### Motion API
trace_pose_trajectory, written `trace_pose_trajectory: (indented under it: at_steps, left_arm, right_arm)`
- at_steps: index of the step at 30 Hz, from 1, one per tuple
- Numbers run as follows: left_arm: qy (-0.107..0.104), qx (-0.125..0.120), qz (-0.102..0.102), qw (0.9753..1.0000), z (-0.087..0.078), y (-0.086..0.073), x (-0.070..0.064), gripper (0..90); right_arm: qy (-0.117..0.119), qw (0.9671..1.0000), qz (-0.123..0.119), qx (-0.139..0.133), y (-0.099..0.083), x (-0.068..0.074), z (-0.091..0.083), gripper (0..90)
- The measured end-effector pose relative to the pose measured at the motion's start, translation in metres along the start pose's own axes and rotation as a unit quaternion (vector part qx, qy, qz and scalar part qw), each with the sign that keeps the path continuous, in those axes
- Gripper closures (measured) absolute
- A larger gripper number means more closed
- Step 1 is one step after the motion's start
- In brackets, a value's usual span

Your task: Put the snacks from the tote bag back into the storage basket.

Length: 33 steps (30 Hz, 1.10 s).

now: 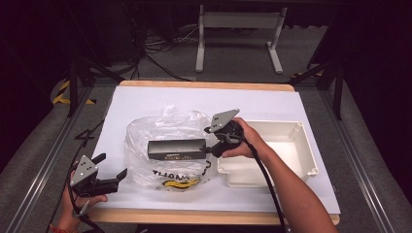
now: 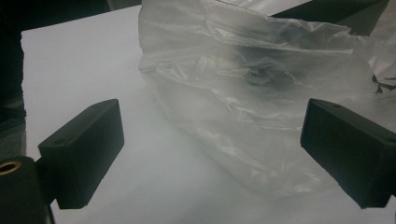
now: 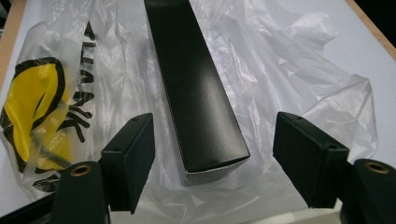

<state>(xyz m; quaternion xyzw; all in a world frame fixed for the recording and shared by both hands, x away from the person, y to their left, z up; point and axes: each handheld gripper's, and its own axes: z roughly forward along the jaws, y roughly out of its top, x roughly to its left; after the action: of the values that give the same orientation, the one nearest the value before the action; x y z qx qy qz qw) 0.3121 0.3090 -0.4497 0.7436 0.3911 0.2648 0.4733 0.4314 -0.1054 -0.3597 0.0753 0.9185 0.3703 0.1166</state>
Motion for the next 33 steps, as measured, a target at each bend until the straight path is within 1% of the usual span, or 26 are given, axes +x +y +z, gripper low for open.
trace_pose_trajectory:
  at_steps: [2,3,4,6,7,9,10,11,13,14,16,20,21,24,25,26,27,28,29,30,31,32,33]
  left_arm:
    - [0.000,-0.001,-0.001,1.0000,0.000,0.000,0.000,7.0]
    - [0.000,-0.001,-0.001,1.0000,0.000,0.000,0.000,7.1]
    - [0.001,-0.002,-0.001,1.0000,0.000,0.000,0.000,7.1]
    - [0.000,-0.001,0.000,1.0000,0.000,0.000,0.000,7.1]
    - [0.000,-0.001,0.000,1.0000,0.000,0.000,0.000,7.1]
    - [0.000,0.000,-0.003,1.0000,0.000,-0.001,0.001,7.1]
    - [-0.001,0.002,-0.001,1.0000,0.001,-0.001,0.000,7.0]
    - [-0.001,0.002,-0.001,1.0000,0.001,-0.001,0.000,7.0]
    - [0.000,0.004,0.002,1.0000,0.001,-0.001,0.000,6.9]
    - [0.000,0.003,0.002,1.0000,0.000,-0.001,0.000,6.9]
    - [0.001,0.002,0.000,1.0000,0.000,-0.001,0.001,7.0]
    - [-0.001,0.003,0.000,1.0000,0.000,-0.001,0.001,6.9]
    - [-0.003,0.002,-0.001,1.0000,0.000,-0.001,0.000,6.9]
    - [-0.003,-0.001,0.002,1.0000,-0.001,0.000,0.000,6.9]
    - [-0.003,-0.001,0.002,1.0000,-0.001,0.000,0.000,6.9]
    - [-0.002,0.001,0.003,1.0000,-0.001,0.000,0.000,6.9]
    - [-0.002,0.001,0.003,1.0000,-0.001,0.000,0.000,6.9]
    - [-0.005,0.003,0.002,1.0000,0.000,-0.001,0.000,6.9]
    - [-0.005,0.003,0.002,1.0000,0.000,-0.001,0.000,7.0]
    - [-0.005,0.004,0.003,1.0000,0.000,-0.001,0.000,7.0]
    - [-0.004,0.004,0.004,1.0000,0.000,-0.001,-0.001,7.0]
    - [-0.004,0.004,0.005,1.0000,0.001,0.000,-0.001,6.9]
    - [-0.004,0.004,0.005,1.0000,0.001,0.000,-0.001,7.0]
  right_arm:
    - [0.009,0.9999,-0.003,0.006,0.002,-0.001,0.003,30.4]
    - [0.009,0.9999,-0.003,0.006,0.002,-0.001,0.003,30.4]
    - [0.012,0.9998,-0.007,0.015,0.003,-0.002,0.007,30.3]
    - [0.017,0.9995,-0.011,0.022,0.004,-0.002,0.008,30.3]
    - [0.017,0.9995,-0.011,0.022,0.004,-0.002,0.008,30.3]
    - [0.026,0.9992,-0.013,0.027,0.006,-0.003,0.010,30.3]
    - [0.029,0.9984,-0.021,0.045,0.008,-0.005,0.016,30.4]
    - [0.029,0.9984,-0.021,0.045,0.008,-0.005,0.016,30.4]
    - [0.032,0.9971,-0.024,0.064,0.008,-0.007,0.024,30.4]
    - [0.043,0.9952,-0.032,0.082,0.009,-0.007,0.031,30.6]
    - [0.053,0.9940,-0.037,0.088,0.011,-0.005,0.036,30.6]
    - [0.052,0.9942,-0.030,0.089,0.014,-0.006,0.042,30.9]
    - [0.056,0.9941,-0.025,0.089,0.014,-0.006,0.044,30.9]
    - [0.050,0.9931,-0.022,0.104,0.018,-0.008,0.048,30.6]
    - [0.050,0.9931,-0.022,0.104,0.018,-0.008,0.048,30.6]
    - [0.050,0.9921,-0.022,0.113,0.019,-0.008,0.050,30.0]
    - [0.050,0.9921,-0.022,0.113,0.019,-0.008,0.050,30.0]
    - [0.045,0.9903,-0.031,0.128,0.020,-0.010,0.053,30.1]
    - [0.045,0.9903,-0.031,0.128,0.020,-0.010,0.053,30.1]
    - [0.049,0.9881,-0.031,0.142,0.019,-0.009,0.057,30.6]
    - [0.048,0.9851,-0.035,0.161,0.019,-0.009,0.062,32.6]
    - [0.051,0.9842,-0.035,0.166,0.018,-0.009,0.064,33.9]
    - [0.051,0.9842,-0.035,0.166,0.018,-0.009,0.064,33.9]
